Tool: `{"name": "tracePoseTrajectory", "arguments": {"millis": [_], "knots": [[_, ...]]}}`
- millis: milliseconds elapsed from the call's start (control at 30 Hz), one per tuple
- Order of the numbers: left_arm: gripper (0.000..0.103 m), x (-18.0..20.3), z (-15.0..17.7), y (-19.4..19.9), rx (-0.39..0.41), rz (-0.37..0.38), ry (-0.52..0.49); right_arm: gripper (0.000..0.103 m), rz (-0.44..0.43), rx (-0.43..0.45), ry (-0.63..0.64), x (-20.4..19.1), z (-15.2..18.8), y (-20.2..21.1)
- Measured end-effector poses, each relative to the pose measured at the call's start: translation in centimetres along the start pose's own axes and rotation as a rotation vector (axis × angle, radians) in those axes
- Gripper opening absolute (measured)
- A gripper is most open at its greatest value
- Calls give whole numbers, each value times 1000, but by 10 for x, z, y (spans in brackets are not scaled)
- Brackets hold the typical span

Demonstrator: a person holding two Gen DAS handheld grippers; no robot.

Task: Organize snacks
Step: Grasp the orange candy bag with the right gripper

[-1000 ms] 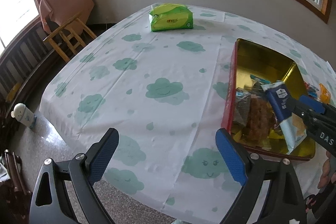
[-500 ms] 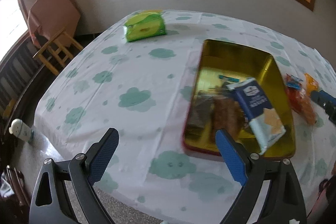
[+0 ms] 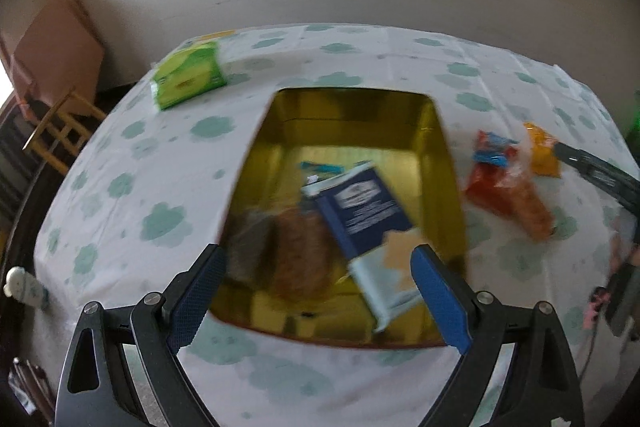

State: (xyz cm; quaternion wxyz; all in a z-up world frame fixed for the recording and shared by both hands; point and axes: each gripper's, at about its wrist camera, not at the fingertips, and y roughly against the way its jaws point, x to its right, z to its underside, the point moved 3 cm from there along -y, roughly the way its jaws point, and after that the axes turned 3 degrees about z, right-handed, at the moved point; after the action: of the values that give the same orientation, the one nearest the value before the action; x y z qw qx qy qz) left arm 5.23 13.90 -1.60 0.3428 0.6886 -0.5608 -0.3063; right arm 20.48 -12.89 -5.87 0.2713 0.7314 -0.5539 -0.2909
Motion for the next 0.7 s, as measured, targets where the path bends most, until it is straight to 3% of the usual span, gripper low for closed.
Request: {"name": "tracePoseTrajectory", "arguments": {"millis": [300,367,533,700], "knots": [[92,57,-21,-9,-3,63,-79,68,12,-33,-14,5,-14,-49],[92,68,-23,-12,-5,75,-97,61,9,-43,-9,6,-12,-54],[92,90,-21,-20,-3,75,-135,53,-22,-47,-1,9,-4,-49],[92,111,-18,-23,-9,108,-152,51,6,-32,34,16,13,-30]]}}
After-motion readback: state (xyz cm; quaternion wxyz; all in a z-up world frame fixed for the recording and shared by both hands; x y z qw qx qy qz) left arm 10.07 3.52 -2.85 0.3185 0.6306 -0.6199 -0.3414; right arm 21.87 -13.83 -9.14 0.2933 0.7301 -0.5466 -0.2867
